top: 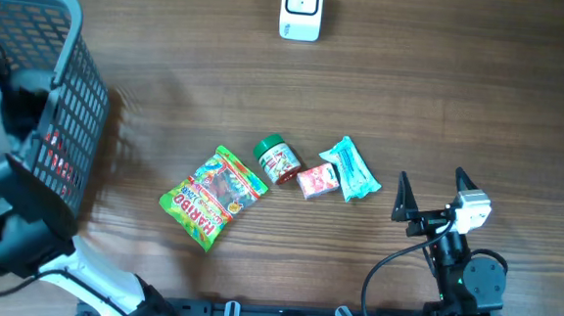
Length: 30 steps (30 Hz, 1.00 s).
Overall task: Scan the item barcode
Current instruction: 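Close the left gripper on the Nescafe stick and lift it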
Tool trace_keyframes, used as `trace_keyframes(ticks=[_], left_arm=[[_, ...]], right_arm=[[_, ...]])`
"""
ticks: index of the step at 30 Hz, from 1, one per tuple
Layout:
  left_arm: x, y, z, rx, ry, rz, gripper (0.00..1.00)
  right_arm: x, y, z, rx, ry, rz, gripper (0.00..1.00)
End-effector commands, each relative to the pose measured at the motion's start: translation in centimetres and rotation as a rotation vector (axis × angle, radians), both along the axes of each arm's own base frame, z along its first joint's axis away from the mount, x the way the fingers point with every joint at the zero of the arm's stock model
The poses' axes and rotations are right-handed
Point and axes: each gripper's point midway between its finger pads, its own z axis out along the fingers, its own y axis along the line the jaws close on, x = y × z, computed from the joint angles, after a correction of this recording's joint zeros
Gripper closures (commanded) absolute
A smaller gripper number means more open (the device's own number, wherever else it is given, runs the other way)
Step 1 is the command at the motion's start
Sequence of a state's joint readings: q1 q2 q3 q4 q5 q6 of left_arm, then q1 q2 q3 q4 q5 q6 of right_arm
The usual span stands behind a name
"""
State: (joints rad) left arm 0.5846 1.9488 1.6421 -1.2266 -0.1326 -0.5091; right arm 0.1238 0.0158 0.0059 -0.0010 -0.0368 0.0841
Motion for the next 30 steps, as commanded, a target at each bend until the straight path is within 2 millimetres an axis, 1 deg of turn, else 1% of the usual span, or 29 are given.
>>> trace_keyframes(ticks=[1,3,5,9,10,11,12,14,15,17,19,20,21,24,25,27,28,30], left_arm=[[-3.1,-0.8,-5.4,-0.021,0.120,-0.005,0.00],[-3.6,-1.3,-7.2,-0.029,0.122,-0.006,0.00],[-4.0,-1.6,-8.4,-0.029,0.122,-0.007,0.00],[-4.8,-2.1,-10.3,-0.030,0.124,-0.005,0.00],[-5.1,-2.4,-10.8,-0.033,0.129,-0.006,0.03],[-5.5,-2.6,-11.3,-0.037,0.135,-0.006,0.20],[-5.8,-2.8,-11.6,-0.040,0.139,-0.006,0.46],[-6.6,-3.4,-12.6,-0.047,0.151,-0.006,0.81],[-6.9,-3.5,-12.9,-0.050,0.154,-0.007,0.96],[-7.3,-3.8,-13.2,-0.058,0.164,-0.037,0.96],[-7.1,-3.4,-12.3,-0.060,0.165,-0.051,0.96],[-6.9,-3.1,-11.4,-0.058,0.160,-0.040,0.96],[-6.4,-2.5,-10.1,-0.054,0.149,-0.030,0.96],[-4.4,-0.3,-4.3,-0.008,0.083,-0.010,0.96],[-3.4,0.7,-0.8,0.027,0.036,-0.003,0.96],[-2.0,2.1,5.4,0.097,-0.059,0.009,0.96],[-1.5,2.7,8.8,0.139,-0.115,0.014,0.96],[-0.8,3.5,16.1,0.242,-0.252,0.023,0.96]], right_arm=[[0.0,0.2,0.1,-0.005,-0.004,0.011,0.00],[0.0,0.2,0.1,-0.004,-0.004,0.011,0.00],[0.0,0.2,0.1,-0.005,-0.004,0.011,0.00],[0.0,0.2,0.1,-0.005,-0.004,0.011,0.00],[0.0,0.2,0.1,-0.005,-0.004,0.011,0.00],[0.0,0.2,0.1,-0.005,-0.004,0.011,0.00],[0.0,0.2,0.1,-0.005,-0.004,0.011,0.00],[0.0,0.2,0.1,-0.004,-0.004,0.011,0.00],[0.0,0.2,0.1,-0.005,-0.004,0.011,0.00],[0.0,0.2,0.1,-0.005,-0.004,0.011,0.00],[0.0,0.2,0.1,-0.005,-0.004,0.011,0.00],[0.0,0.2,0.1,-0.005,-0.004,0.011,0.00],[0.0,0.2,0.1,-0.005,-0.004,0.011,0.00],[0.0,0.2,0.1,-0.005,-0.004,0.011,0.00],[0.0,0.2,0.1,-0.005,-0.004,0.011,0.00],[0.0,0.2,0.1,-0.005,-0.004,0.011,0.00],[0.0,0.2,0.1,-0.005,-0.004,0.011,0.00],[0.0,0.2,0.1,-0.005,-0.004,0.011,0.00]])
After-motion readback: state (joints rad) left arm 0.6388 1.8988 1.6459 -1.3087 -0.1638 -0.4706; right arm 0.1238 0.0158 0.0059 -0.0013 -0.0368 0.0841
